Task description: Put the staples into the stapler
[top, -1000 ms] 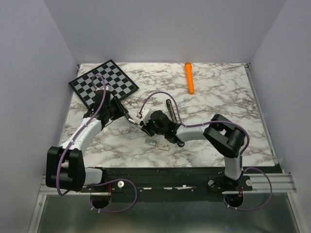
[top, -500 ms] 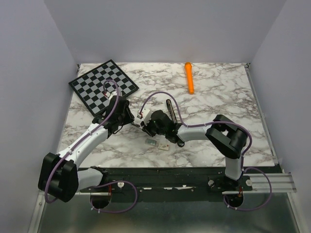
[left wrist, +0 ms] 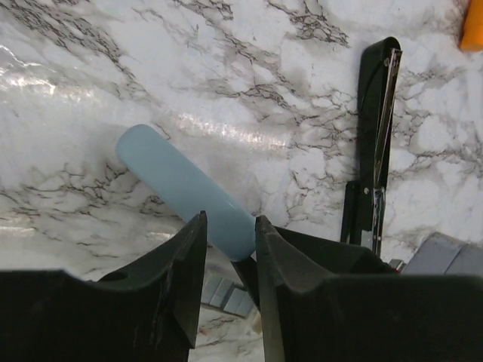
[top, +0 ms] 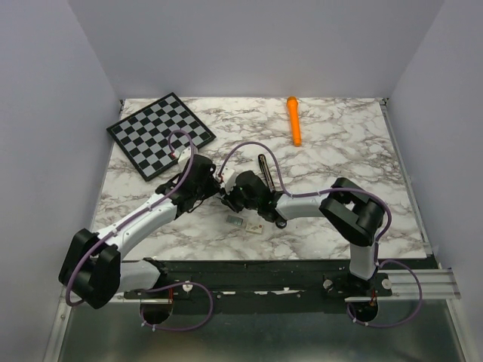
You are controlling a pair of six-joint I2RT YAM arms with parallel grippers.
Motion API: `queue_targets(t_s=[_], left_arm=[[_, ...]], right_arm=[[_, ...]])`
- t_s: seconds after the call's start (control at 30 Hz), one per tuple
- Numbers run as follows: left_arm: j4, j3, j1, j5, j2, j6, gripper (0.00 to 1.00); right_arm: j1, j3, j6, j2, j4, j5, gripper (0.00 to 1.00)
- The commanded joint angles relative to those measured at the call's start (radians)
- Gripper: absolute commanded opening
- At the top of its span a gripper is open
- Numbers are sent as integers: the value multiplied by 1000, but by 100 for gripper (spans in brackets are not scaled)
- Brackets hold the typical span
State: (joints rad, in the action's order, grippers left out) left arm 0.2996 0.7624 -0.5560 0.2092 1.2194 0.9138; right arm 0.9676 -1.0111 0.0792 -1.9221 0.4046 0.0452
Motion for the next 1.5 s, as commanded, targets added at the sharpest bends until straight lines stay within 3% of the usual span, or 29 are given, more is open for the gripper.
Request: queue_targets(t_s=[0.0, 0.27, 0.47, 0.67, 0.8, 0.87, 0.97, 1.1, 1.17, 1.47], left_arm=[[-80, -26, -58, -197, 72, 203, 9], [-60, 6, -56, -163, 89, 200, 9], [1, -14, -7, -97, 22, 185, 10], [19, -75, 106, -102, -73, 155, 22], [52, -83, 163, -76, -138, 100, 37], [81, -80, 183, -51, -181, 71, 42], [116, -74, 191, 18, -254, -12, 59], [128, -86, 192, 116, -363, -130, 91], [121, -103, 192, 159, -427, -211, 99], [29, -184, 192, 220, -587, -404, 99]], right_arm=[[8, 6, -29, 20, 66, 33, 12], [6, 35, -48, 21, 68, 16, 16], [0, 72, -55, 52, 66, 8, 36], [-3, 97, -47, 107, 30, 7, 56], [-4, 97, -36, 147, -36, 10, 67], [-4, 85, -24, 163, -68, 10, 67], [-3, 46, -6, 178, -170, -2, 67], [-3, -71, 25, 157, -340, -2, 67], [-3, -104, 31, 138, -386, -11, 67], [-3, -320, 47, 20, -599, 21, 67]])
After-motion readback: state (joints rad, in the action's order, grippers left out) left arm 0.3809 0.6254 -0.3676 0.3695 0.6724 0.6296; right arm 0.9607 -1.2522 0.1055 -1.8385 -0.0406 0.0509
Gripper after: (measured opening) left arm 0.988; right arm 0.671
